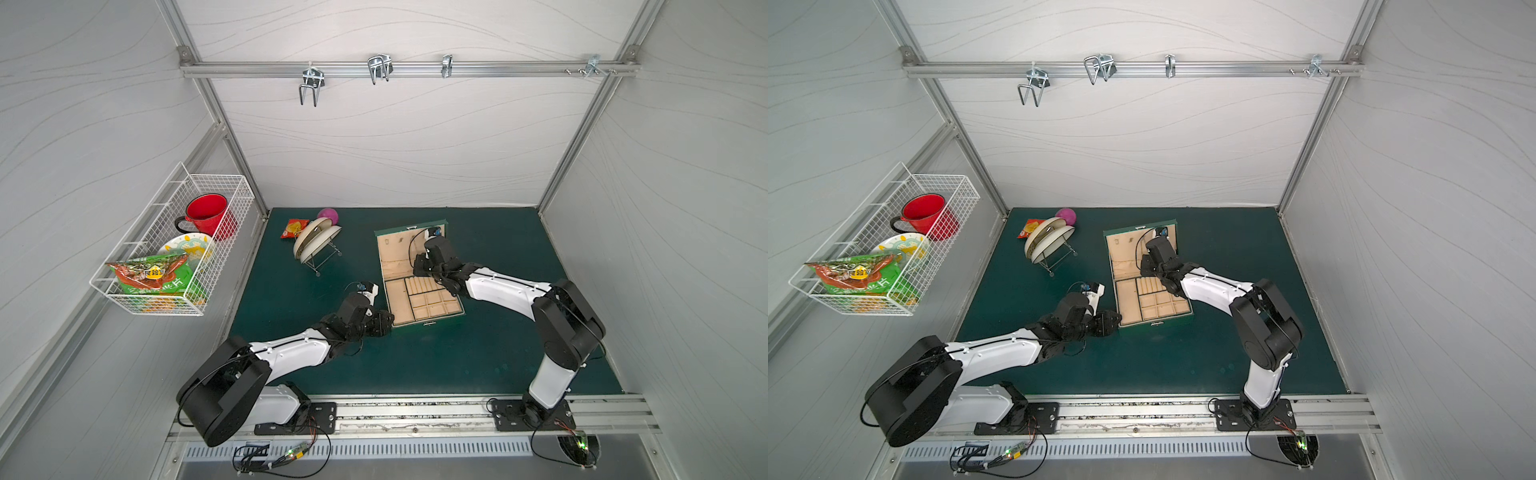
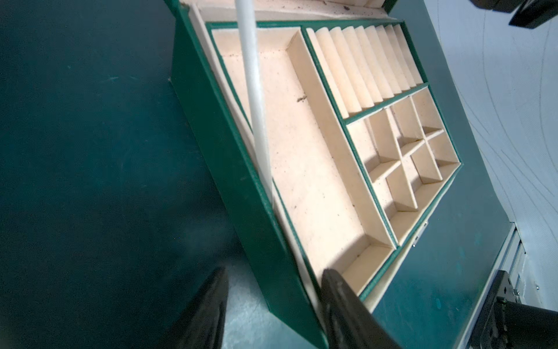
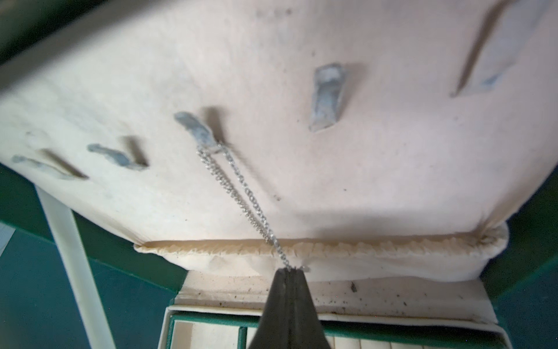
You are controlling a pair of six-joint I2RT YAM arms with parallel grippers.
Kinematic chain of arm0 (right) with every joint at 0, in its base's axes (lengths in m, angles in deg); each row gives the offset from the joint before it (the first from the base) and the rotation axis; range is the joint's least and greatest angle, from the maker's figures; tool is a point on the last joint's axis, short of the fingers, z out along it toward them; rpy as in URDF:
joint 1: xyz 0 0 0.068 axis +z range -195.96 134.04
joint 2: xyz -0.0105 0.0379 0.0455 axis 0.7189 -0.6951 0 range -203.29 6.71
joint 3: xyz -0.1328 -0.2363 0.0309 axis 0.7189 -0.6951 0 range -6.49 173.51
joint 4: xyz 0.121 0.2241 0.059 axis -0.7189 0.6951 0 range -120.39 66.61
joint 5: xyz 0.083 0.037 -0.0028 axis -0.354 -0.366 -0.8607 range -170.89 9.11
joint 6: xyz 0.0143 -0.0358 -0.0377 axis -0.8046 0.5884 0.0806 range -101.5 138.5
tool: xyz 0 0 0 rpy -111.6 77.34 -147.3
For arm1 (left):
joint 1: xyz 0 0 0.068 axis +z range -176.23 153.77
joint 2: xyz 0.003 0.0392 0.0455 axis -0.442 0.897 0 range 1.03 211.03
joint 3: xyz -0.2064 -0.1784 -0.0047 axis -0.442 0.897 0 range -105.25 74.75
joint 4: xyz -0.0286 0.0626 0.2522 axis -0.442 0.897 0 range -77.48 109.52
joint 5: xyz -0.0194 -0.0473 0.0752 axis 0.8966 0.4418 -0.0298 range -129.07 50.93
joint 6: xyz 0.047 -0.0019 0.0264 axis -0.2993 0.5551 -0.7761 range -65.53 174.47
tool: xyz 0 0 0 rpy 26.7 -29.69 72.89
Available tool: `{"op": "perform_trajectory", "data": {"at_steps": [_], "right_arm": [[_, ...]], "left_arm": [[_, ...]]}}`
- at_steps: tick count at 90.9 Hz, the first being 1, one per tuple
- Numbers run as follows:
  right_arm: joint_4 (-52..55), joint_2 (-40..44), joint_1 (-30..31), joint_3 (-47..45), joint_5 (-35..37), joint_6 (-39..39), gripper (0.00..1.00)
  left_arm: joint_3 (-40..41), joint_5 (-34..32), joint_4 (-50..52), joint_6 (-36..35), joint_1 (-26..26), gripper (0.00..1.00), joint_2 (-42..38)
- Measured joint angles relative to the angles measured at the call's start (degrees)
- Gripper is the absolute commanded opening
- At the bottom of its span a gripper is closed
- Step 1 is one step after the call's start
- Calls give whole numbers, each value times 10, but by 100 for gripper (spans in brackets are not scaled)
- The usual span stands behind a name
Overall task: Put jewelry chain into jewelry box
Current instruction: Adjust the necklace at the jewelry box clasp.
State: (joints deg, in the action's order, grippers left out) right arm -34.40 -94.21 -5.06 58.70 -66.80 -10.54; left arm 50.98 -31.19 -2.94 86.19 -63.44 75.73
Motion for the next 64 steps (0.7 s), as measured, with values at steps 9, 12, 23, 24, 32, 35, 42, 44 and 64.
{"op": "perform_trajectory", "data": {"at_steps": [9, 12, 23, 24, 32, 35, 42, 44, 64], "right_arm": [[0, -1, 0, 0, 0, 0, 0], [0, -2, 0, 0, 0, 0, 0], [0, -5, 0, 2, -2, 0, 1], [0, -6, 0, 2, -3, 0, 1], [0, -8, 0, 4, -6, 0, 5], [0, -9, 0, 4, -7, 0, 6], [0, -10, 0, 4, -10, 0, 13], [-1, -10, 0, 4, -11, 1, 16], [-3, -7, 0, 3, -13, 3, 43]], "left_arm": [[0, 0, 0, 0, 0, 54, -1], [0, -1, 0, 0, 0, 54, -1], [0, -2, 0, 0, 0, 55, -1], [0, -2, 0, 0, 0, 55, -1], [0, -2, 0, 0, 0, 55, -1], [0, -2, 0, 0, 0, 55, -1], [0, -2, 0, 0, 0, 55, -1], [0, -2, 0, 0, 0, 55, -1], [2, -5, 4, 0, 0, 62, -8]]}}
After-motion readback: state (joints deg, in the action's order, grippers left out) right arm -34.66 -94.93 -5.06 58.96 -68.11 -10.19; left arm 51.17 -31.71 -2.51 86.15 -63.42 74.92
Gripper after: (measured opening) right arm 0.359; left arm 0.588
